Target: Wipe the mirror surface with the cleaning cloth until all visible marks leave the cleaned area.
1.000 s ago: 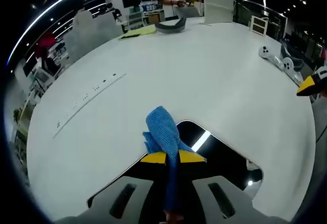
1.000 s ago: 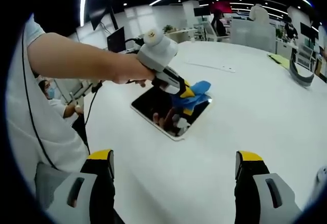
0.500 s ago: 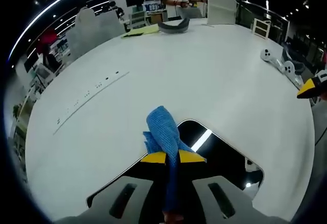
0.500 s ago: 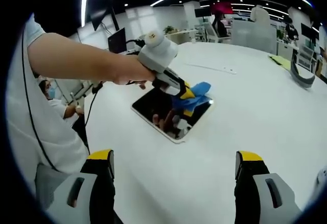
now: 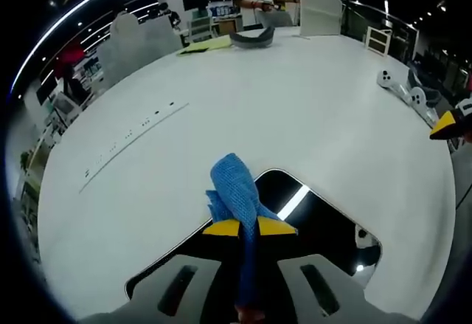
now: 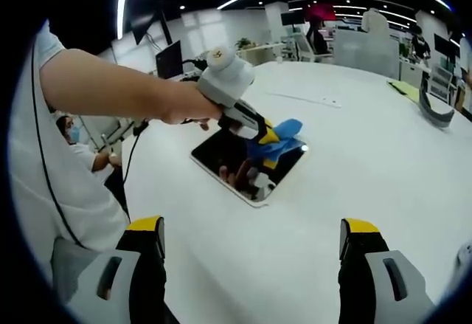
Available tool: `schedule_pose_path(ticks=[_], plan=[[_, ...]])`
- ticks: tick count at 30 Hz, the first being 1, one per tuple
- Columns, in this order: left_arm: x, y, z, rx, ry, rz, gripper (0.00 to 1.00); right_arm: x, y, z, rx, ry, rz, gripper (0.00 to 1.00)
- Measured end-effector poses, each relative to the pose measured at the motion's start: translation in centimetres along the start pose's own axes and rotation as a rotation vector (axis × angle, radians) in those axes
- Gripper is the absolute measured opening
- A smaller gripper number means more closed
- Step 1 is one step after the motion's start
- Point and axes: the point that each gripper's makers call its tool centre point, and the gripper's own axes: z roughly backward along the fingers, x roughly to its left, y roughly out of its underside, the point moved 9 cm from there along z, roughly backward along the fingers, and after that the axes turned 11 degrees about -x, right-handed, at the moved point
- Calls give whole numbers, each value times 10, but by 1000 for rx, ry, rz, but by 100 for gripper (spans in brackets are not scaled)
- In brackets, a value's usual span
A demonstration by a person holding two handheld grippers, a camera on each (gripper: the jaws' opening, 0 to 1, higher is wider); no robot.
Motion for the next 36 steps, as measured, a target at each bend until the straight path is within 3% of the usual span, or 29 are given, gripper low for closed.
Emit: schedule_pose_path(ticks=[36], plan=[[-20,28,37,24,-20,12,3,16,-7,6,-23,-22,42,100]])
